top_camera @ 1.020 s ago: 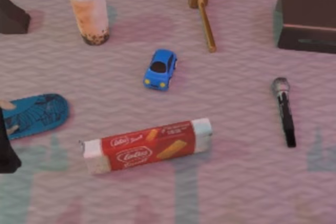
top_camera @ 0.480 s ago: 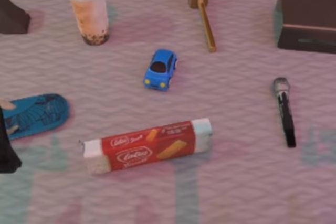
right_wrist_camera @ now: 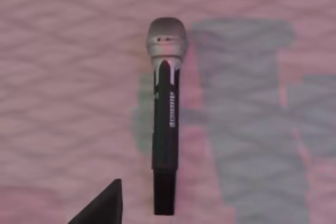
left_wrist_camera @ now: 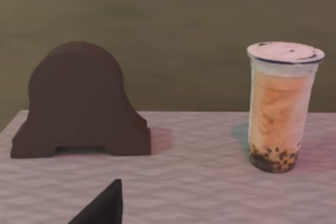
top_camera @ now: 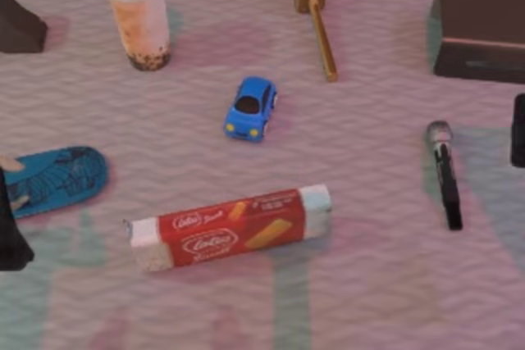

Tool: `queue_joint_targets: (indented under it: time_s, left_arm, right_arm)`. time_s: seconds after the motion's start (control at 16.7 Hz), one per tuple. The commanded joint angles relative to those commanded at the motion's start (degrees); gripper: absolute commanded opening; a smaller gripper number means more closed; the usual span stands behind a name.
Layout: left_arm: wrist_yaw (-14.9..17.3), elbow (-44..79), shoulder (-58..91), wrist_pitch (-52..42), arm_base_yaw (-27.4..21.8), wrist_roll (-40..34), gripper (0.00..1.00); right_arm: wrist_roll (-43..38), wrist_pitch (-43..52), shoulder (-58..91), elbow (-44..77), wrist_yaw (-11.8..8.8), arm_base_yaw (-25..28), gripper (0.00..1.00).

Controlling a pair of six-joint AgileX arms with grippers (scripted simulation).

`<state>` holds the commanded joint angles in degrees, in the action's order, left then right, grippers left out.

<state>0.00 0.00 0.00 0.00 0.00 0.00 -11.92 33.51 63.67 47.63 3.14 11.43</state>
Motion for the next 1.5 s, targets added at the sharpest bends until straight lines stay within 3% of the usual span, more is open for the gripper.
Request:
queue_joint_targets:
  time_s: [0.36, 0.72, 1.2, 1.5]
  left_arm:
    - [0.0, 0.0, 0.0, 0.0, 0.0, 0.0, 1.00]
    - [0.0, 0.0, 0.0, 0.0, 0.0, 0.0, 1.00]
    - [0.0, 0.0, 0.0, 0.0, 0.0, 0.0, 1.00]
    - [0.0, 0.0, 0.0, 0.0, 0.0, 0.0, 1.00]
  right_arm:
    - [-6.1, 14.7, 31.9, 23.5, 1.2, 5.3, 1.00]
    - [-9.0, 24.2, 47.6, 34.6, 2.5, 8.1, 1.00]
    - [-8.9, 23.7, 48.7, 34.4, 2.5, 7.9, 1.00]
    - [-8.3, 12.0, 54.4, 29.2, 2.6, 7.2, 1.00]
